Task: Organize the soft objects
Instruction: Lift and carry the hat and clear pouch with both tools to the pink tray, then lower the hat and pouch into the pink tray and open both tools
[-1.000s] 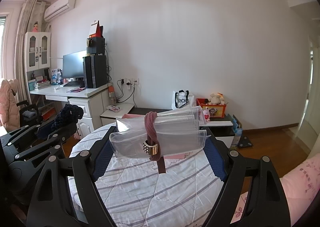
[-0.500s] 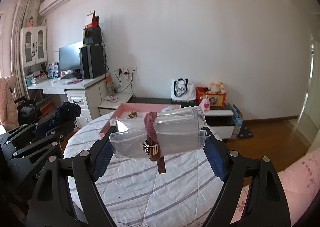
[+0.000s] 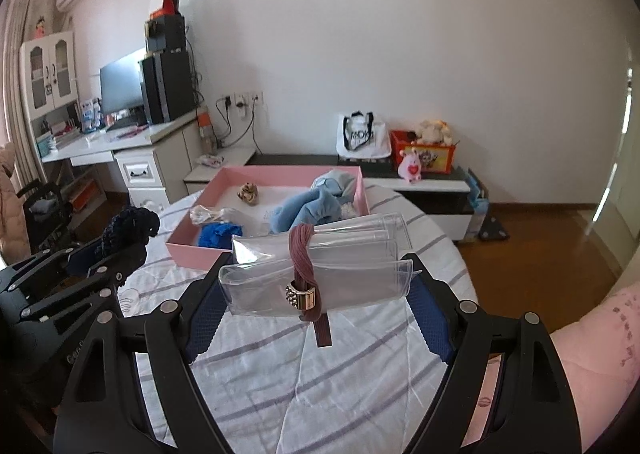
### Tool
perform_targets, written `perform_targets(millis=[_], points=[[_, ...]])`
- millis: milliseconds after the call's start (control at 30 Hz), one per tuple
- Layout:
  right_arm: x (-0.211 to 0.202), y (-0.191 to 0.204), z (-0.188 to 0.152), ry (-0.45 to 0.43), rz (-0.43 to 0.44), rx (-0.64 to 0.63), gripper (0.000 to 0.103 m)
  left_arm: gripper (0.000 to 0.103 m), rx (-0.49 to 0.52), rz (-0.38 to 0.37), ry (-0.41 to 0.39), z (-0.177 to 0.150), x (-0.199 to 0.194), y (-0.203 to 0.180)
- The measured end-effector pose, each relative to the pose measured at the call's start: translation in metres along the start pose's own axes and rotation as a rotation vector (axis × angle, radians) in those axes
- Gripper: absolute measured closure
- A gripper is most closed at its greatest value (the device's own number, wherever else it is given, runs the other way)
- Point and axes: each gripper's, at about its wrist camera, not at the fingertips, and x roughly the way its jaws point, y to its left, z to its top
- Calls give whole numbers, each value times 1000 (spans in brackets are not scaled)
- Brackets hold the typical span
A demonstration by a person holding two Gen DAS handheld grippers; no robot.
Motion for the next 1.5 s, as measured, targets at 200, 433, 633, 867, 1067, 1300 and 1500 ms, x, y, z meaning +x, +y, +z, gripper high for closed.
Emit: perform_targets(millis=[200, 433, 633, 867, 1067, 1300, 1500], points=[[42, 3, 11, 52, 9, 6, 23, 80, 6, -7, 74, 30, 57, 3], [82, 10, 33, 91, 29, 1, 23, 80, 8, 3, 105, 75, 115, 9], [121, 21, 58, 113, 38, -24, 23, 80, 29, 20, 109, 119, 174, 12], [167, 31, 76, 167, 39, -67, 23, 80, 74, 27, 127, 141, 239, 14], [193, 30, 84, 196, 45, -67, 23, 77, 59, -25, 175, 160, 300, 26], [204, 20, 84, 201, 56, -35, 18, 24, 36, -85, 212, 180, 353, 49], [199, 15, 86, 170, -1, -40, 0, 4, 13, -66, 204, 183, 371, 67]])
